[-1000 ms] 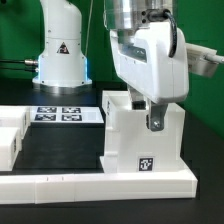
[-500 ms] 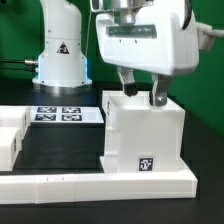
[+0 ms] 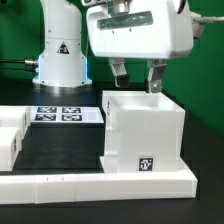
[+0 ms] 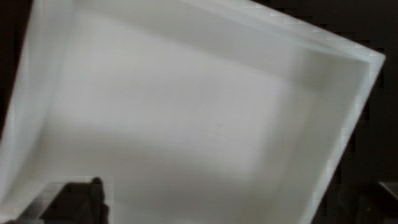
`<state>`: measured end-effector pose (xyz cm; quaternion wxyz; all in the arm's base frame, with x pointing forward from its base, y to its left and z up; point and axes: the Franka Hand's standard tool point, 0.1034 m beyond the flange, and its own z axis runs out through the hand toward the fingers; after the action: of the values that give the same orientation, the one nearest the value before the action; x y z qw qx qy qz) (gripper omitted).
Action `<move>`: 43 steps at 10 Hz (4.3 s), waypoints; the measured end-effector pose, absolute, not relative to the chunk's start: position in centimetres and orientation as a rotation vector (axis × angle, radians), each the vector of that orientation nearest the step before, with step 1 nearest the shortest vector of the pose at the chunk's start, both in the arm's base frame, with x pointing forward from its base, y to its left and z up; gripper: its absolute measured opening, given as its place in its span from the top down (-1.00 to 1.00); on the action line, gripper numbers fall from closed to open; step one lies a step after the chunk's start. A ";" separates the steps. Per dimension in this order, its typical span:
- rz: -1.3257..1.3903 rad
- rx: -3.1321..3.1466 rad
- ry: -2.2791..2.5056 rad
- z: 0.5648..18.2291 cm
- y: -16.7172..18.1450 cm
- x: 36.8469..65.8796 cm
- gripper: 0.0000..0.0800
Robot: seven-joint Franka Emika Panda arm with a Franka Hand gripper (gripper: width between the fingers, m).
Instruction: Assemble drawer
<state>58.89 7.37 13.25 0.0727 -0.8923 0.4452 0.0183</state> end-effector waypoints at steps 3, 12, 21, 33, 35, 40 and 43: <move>0.038 -2.917 0.700 14.4 3.2 57.1 -0.62; 0.006 -3.070 -0.160 10.4 -3.0 53.9 -0.62; 0.009 -3.124 -0.065 6.2 -5.3 51.3 -0.62; 0.029 -3.139 -0.052 1.7 -9.8 50.9 -0.62; 0.054 -3.132 -0.007 0.9 -9.2 50.4 -0.62; 0.049 -3.137 0.002 0.7 -8.7 50.4 -0.30; 0.049 -3.137 0.002 0.7 -8.7 50.4 0.47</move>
Offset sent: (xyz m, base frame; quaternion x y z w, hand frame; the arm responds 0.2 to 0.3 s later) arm -0.0307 -0.0567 -0.0080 0.0124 0.0098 -0.2892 0.9572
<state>50.38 -8.69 0.67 0.0022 -0.9999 0.0007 0.0155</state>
